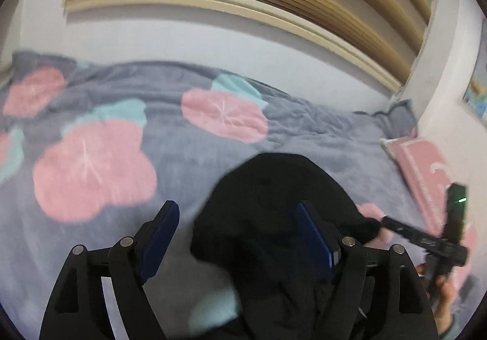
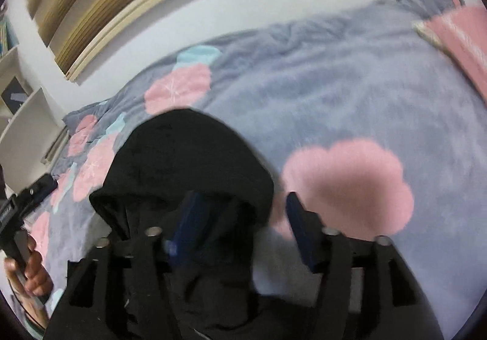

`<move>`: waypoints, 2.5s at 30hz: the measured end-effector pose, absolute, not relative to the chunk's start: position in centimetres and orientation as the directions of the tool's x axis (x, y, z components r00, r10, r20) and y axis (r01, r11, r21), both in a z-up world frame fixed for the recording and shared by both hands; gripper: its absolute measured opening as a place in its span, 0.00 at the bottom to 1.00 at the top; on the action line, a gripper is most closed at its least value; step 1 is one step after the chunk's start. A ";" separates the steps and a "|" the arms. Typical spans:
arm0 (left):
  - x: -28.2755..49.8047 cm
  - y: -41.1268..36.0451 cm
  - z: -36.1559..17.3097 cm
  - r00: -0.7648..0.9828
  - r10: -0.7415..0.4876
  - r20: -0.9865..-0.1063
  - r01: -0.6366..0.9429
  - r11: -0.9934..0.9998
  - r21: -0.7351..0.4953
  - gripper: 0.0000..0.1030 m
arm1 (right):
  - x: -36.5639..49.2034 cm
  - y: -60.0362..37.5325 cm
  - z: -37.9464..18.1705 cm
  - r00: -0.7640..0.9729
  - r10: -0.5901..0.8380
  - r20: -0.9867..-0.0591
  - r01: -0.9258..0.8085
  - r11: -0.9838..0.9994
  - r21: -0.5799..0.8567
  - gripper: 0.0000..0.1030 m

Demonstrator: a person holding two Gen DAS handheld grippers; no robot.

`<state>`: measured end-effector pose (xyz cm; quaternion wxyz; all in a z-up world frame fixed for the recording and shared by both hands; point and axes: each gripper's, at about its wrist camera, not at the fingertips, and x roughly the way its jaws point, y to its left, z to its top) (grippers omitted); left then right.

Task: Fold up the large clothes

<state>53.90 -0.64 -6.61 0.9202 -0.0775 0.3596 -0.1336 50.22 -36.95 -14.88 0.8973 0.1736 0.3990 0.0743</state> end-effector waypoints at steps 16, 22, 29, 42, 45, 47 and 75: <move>62.2 -0.8 -19.3 0.522 -0.439 -0.732 0.162 0.893 -0.420 0.78 | 58.9 -35.3 -21.7 0.553 0.407 -0.727 -0.117 0.902 0.415 0.65; 59.9 -2.7 -17.8 0.593 -0.443 -0.672 0.284 0.896 -0.340 0.39 | 58.1 -33.9 -22.1 0.573 0.453 -0.683 -0.217 0.887 0.407 0.37; 54.2 -2.7 -11.6 0.664 -0.442 -0.603 0.374 0.895 -0.244 0.23 | 52.3 -31.9 -15.6 0.659 0.377 -0.651 -0.318 0.924 0.213 0.18; 29.0 -0.6 -0.9 0.759 -0.485 -0.434 0.517 0.854 -0.050 0.23 | 27.7 -31.8 -4.9 0.792 0.405 -0.456 -0.415 0.906 0.083 0.17; 23.6 0.3 -2.0 0.760 -0.471 -0.448 0.511 0.859 -0.035 0.23 | 22.1 -31.9 -5.2 0.803 0.385 -0.456 -0.398 0.915 0.072 0.17; 21.2 1.2 -3.9 0.750 -0.441 -0.493 0.488 0.872 -0.037 0.23 | 19.4 -31.9 -6.3 0.794 0.373 -0.480 -0.387 0.919 0.074 0.17; 32.5 -3.3 -8.3 0.501 -0.486 -0.716 0.321 0.873 -0.367 0.56 | 29.5 -24.5 -9.1 0.519 0.387 -0.762 -0.208 0.922 0.327 0.50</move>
